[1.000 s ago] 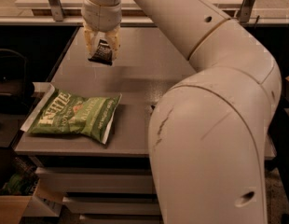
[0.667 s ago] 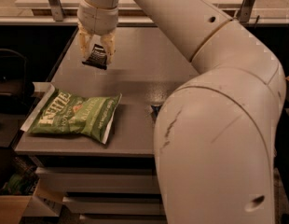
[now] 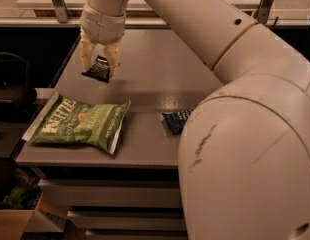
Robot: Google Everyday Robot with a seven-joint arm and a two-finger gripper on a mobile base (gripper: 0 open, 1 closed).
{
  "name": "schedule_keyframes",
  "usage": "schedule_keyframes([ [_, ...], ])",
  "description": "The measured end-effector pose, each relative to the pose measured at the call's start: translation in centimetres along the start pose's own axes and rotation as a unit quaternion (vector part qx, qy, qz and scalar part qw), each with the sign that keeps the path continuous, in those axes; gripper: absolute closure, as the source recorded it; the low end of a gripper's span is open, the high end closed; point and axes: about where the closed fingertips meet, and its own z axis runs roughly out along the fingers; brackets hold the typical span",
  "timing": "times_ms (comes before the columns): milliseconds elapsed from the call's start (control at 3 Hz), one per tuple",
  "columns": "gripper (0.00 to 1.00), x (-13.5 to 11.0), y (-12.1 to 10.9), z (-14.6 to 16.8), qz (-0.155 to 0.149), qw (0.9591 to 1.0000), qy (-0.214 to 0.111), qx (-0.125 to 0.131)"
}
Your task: Move rxbar chocolate near green jalapeno chip bag
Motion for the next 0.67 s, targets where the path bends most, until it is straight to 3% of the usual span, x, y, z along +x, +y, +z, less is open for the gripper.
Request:
schedule_keyframes([
  [333,1.0,-0.6,0.2,0.9,0.008,0.9999,-0.001,-0.014],
  [667,1.0,-1.1,0.3,2.2,0.018,0.9988,0.009,-0.046],
])
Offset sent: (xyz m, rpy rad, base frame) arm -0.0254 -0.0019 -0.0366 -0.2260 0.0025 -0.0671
